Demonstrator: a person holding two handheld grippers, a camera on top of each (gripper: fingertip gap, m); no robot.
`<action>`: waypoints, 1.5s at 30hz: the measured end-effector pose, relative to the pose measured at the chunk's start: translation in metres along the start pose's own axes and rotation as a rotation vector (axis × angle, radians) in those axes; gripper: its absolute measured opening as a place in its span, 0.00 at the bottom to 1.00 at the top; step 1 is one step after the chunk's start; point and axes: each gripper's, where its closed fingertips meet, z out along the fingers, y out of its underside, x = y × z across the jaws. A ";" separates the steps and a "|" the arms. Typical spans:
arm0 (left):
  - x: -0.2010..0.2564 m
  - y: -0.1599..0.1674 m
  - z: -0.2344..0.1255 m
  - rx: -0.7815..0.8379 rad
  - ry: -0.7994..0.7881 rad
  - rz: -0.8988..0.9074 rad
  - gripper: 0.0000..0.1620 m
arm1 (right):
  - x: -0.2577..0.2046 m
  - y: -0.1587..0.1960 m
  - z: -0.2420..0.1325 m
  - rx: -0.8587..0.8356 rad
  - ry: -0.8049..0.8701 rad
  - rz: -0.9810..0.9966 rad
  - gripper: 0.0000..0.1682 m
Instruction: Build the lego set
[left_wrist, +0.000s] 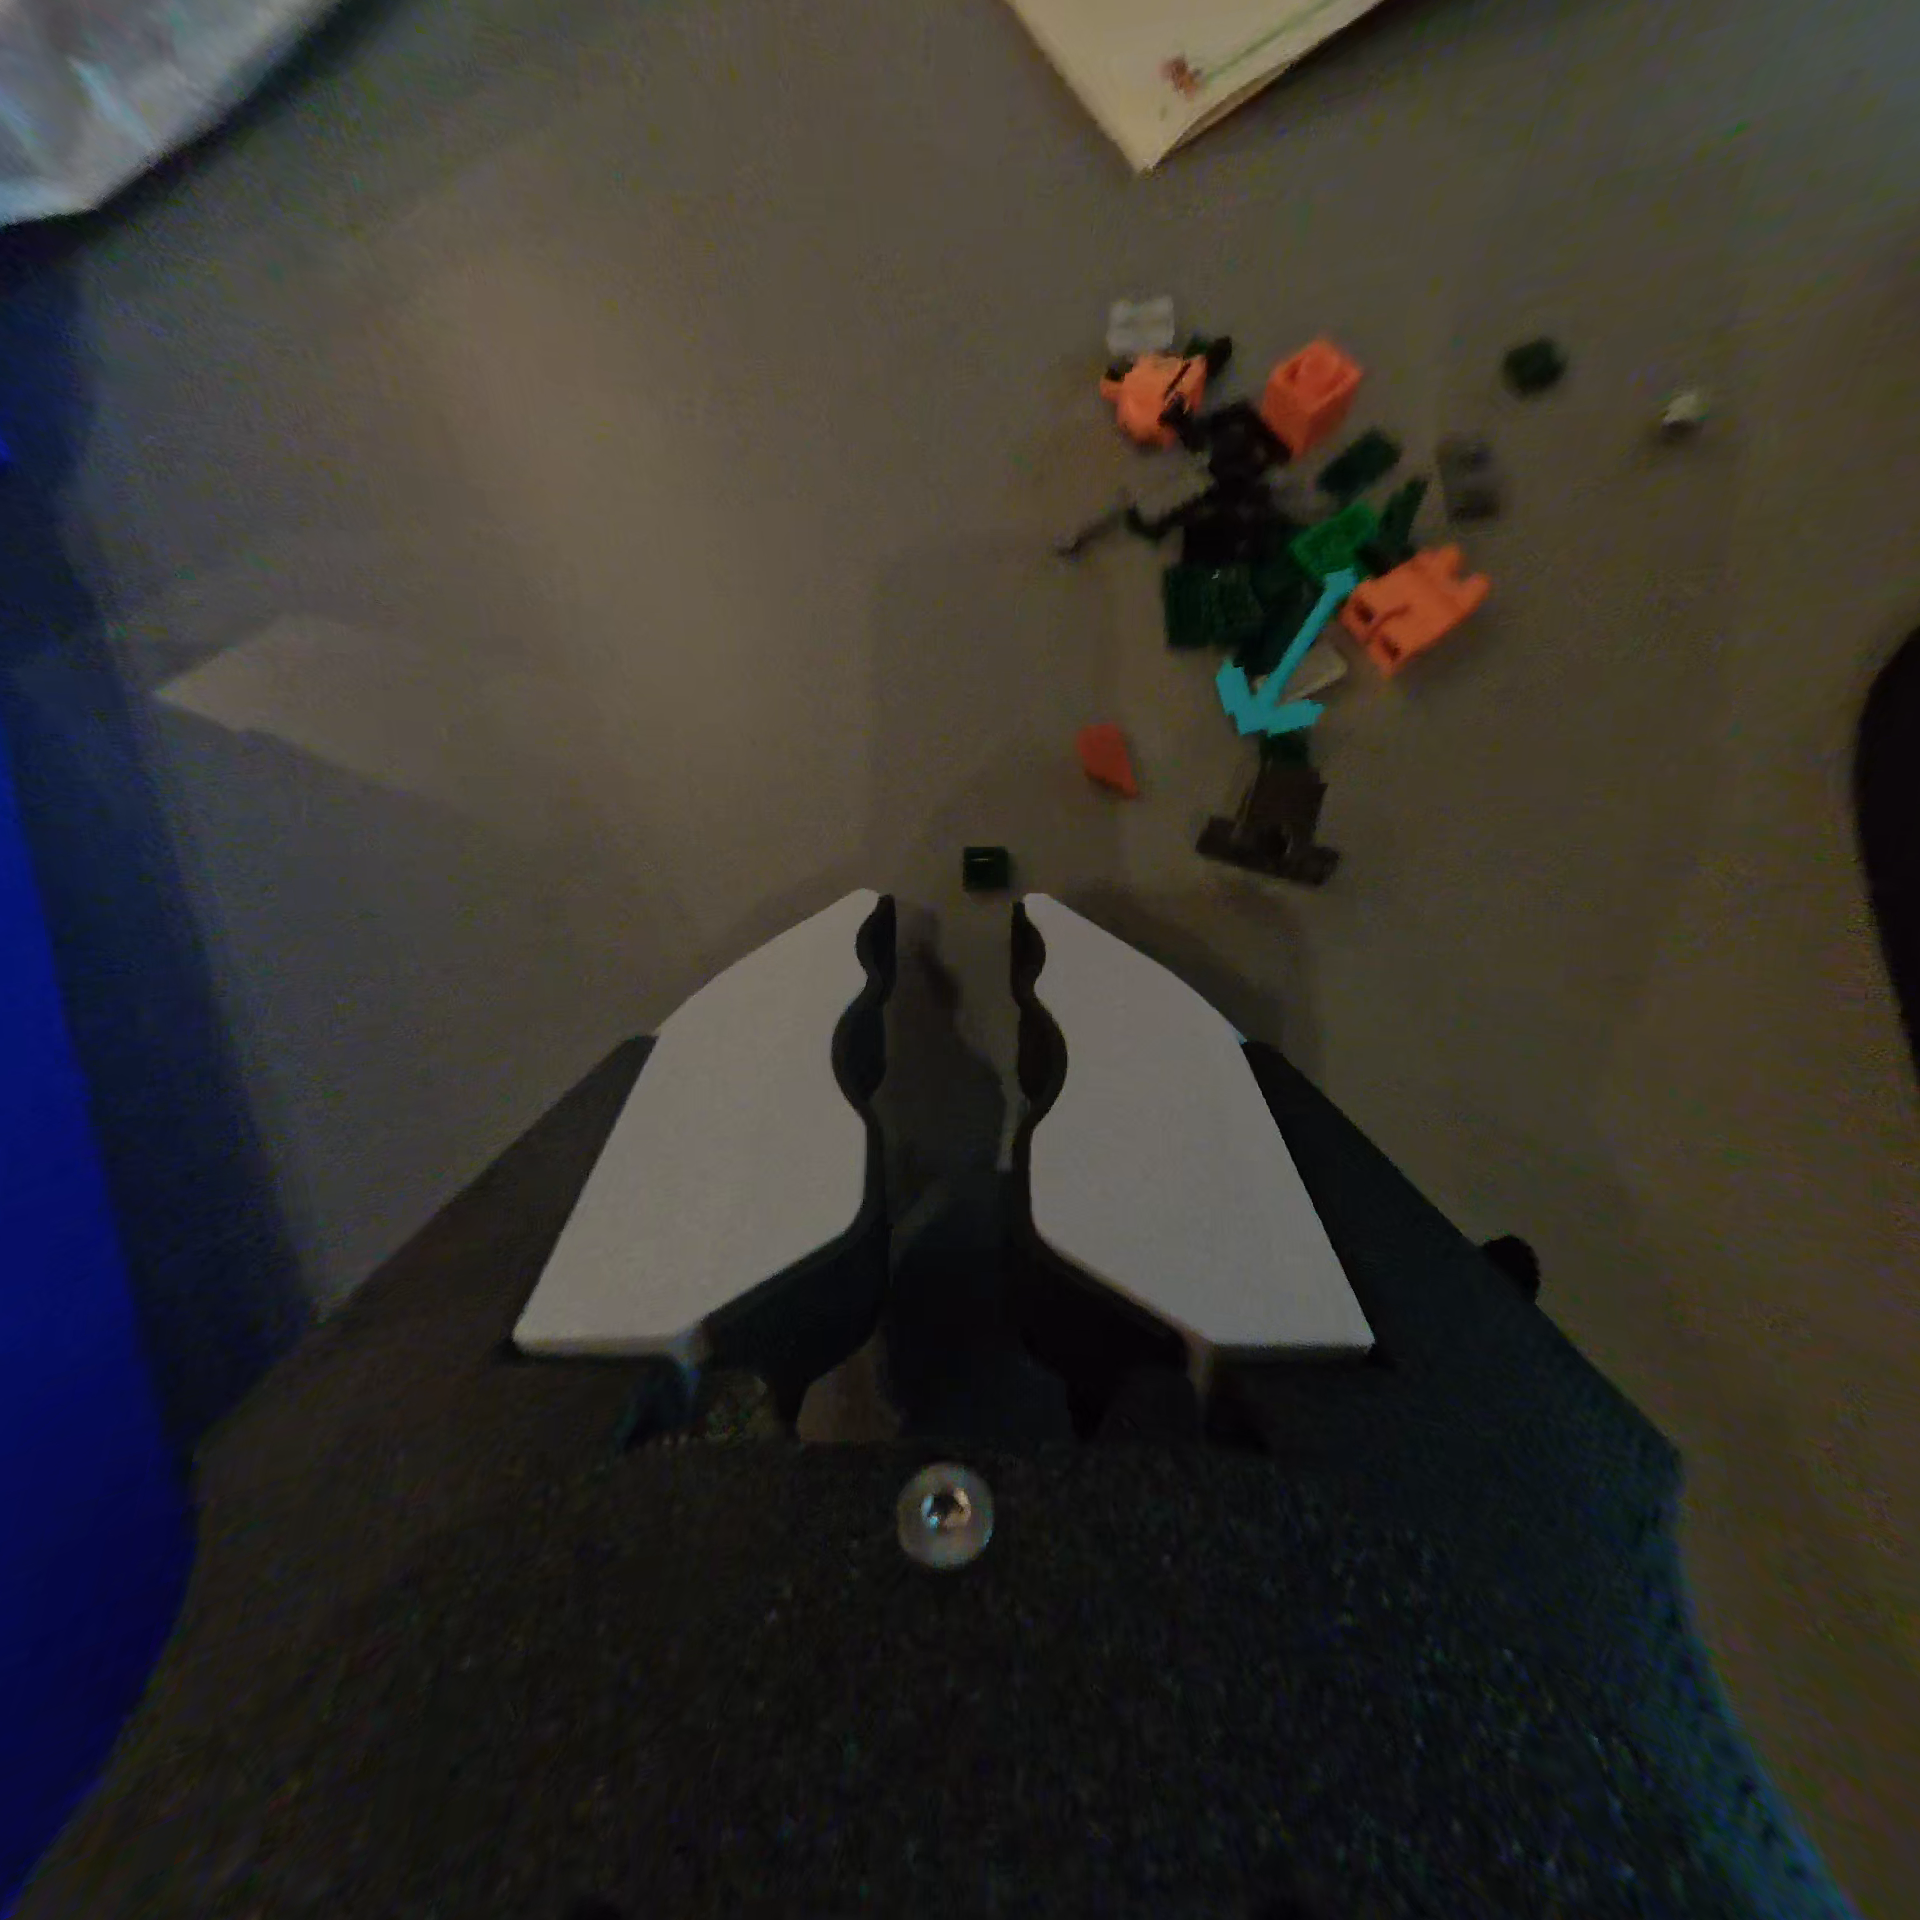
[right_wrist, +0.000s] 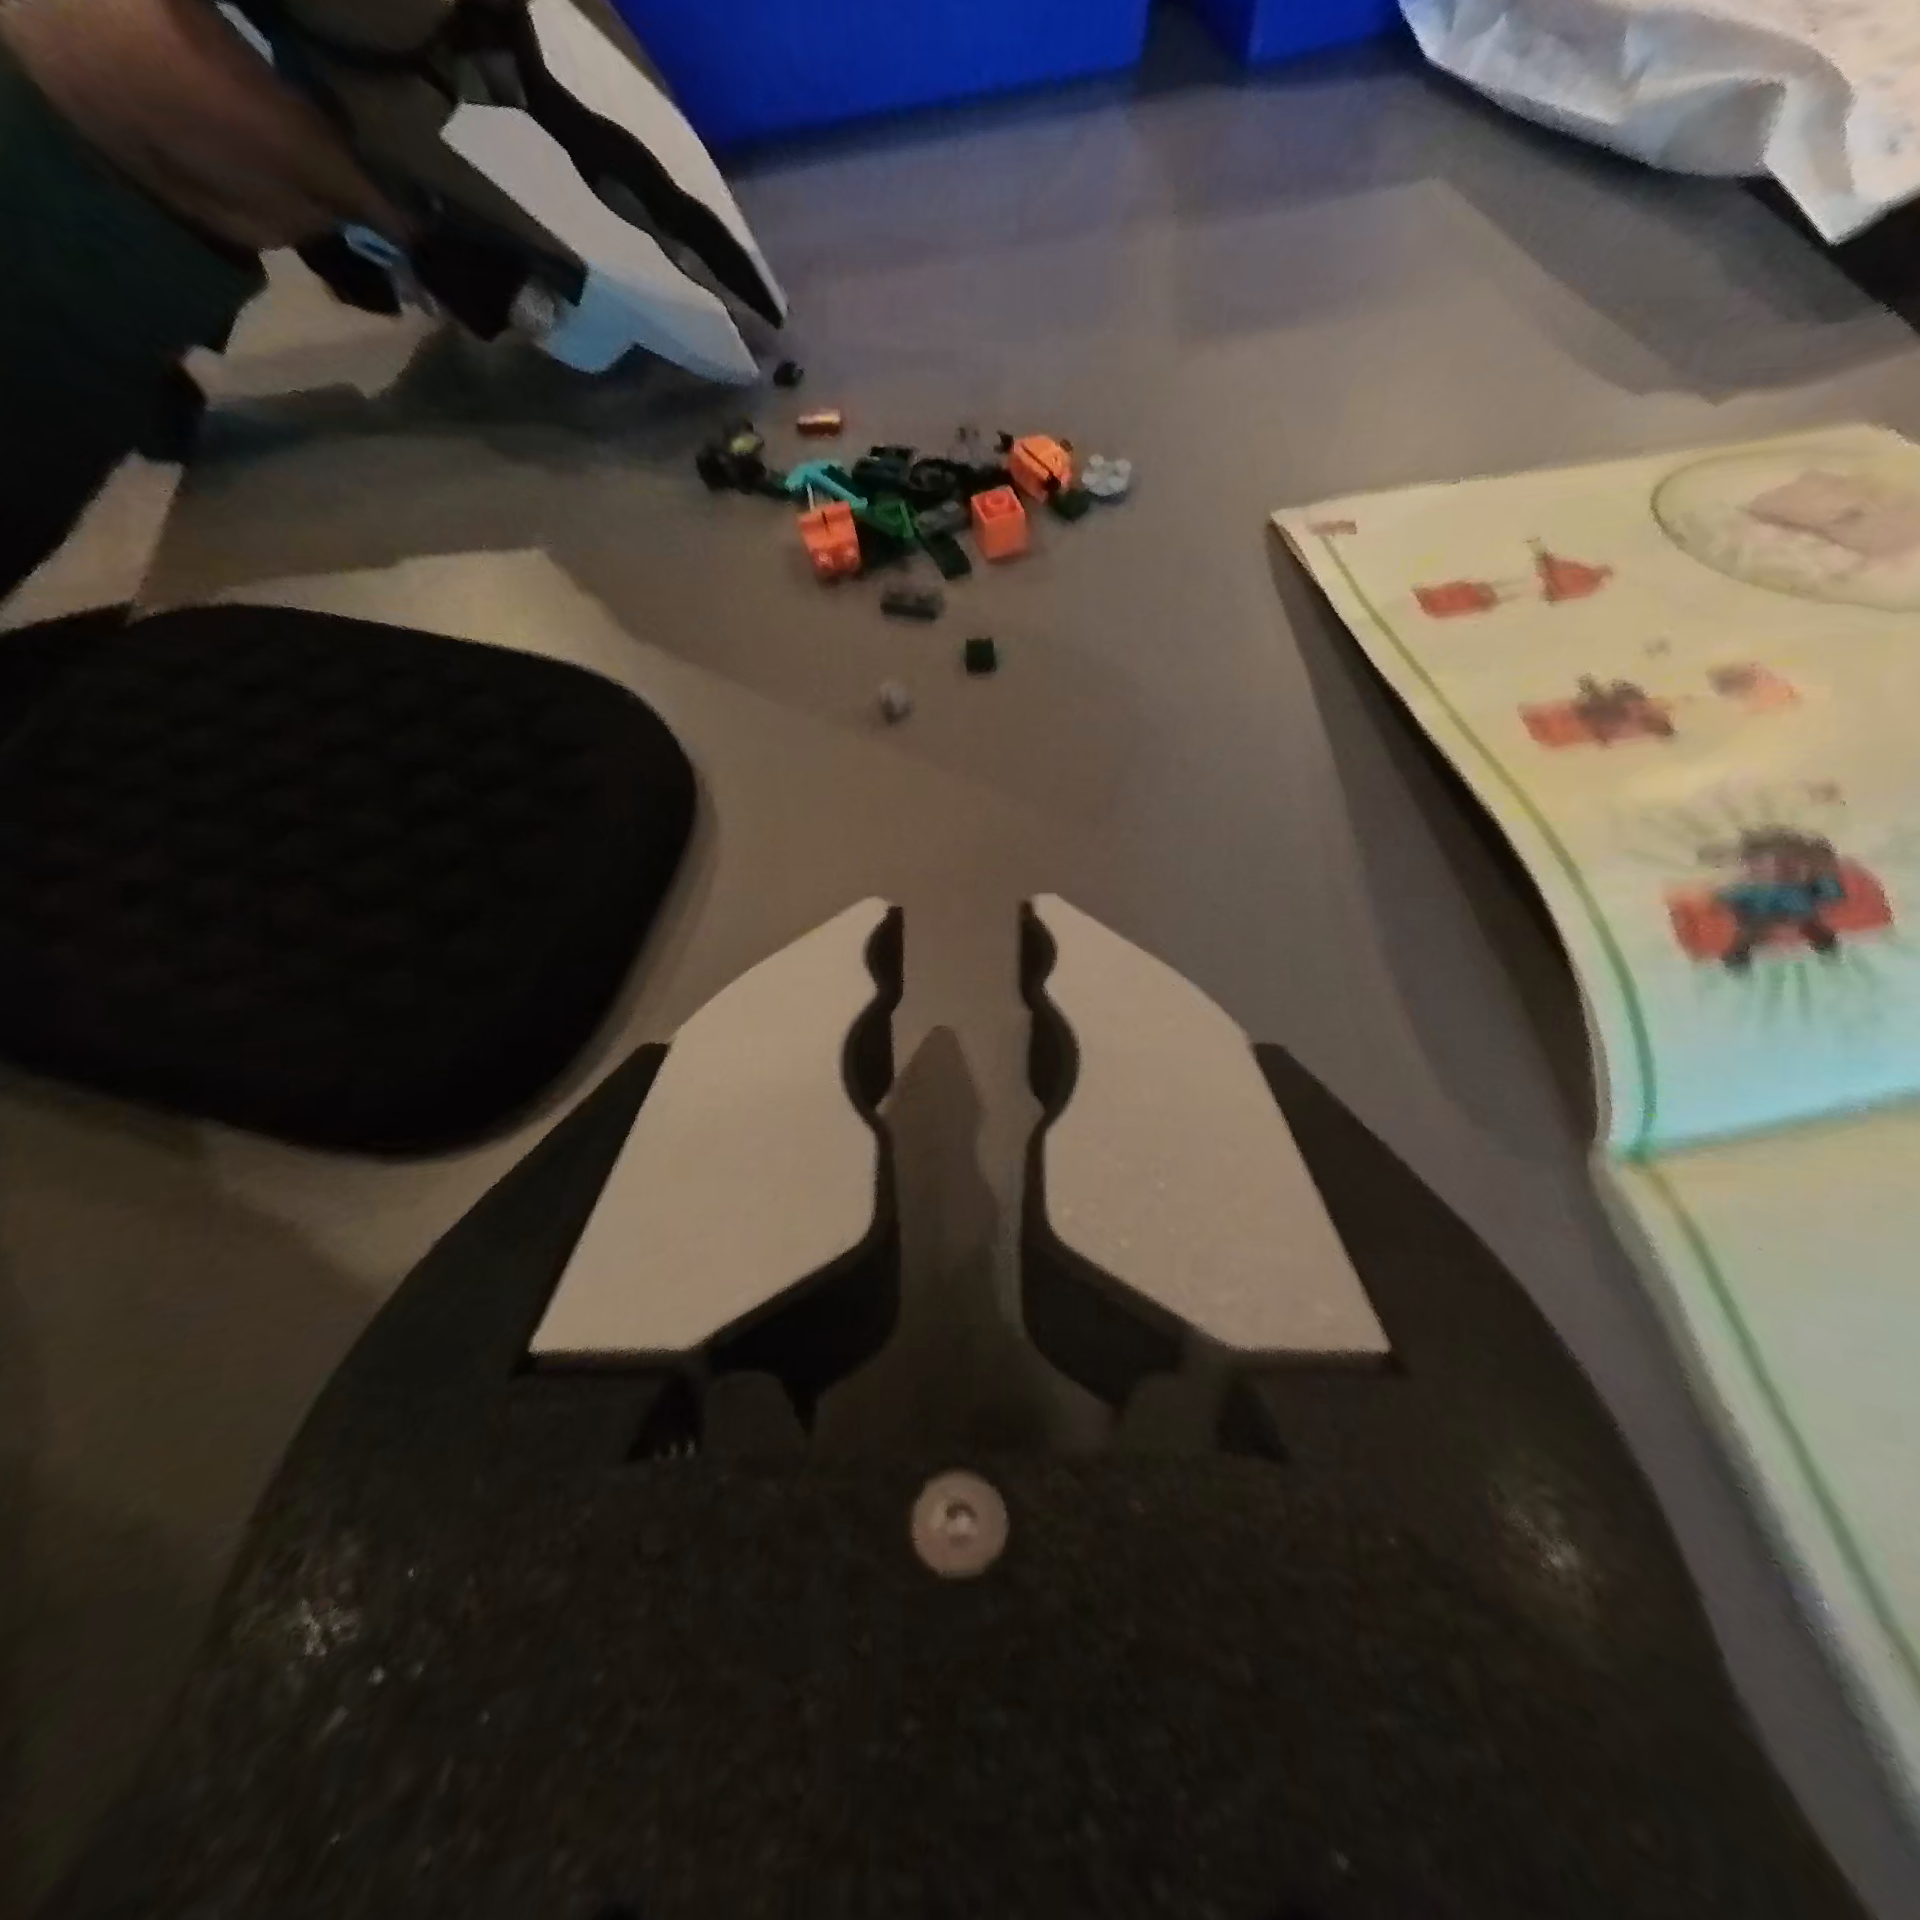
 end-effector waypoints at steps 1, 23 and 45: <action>0.002 0.000 0.001 0.005 0.013 -0.017 0.13 | 0.000 -0.005 0.007 -0.013 -0.013 -0.005 0.16; 0.019 -0.014 0.008 0.050 0.024 0.014 0.13 | 0.010 -0.051 0.131 -0.228 -0.153 -0.237 0.07; 0.040 -0.041 0.012 0.120 0.025 0.016 0.10 | -0.016 -0.023 0.064 -0.149 -0.004 -0.267 0.07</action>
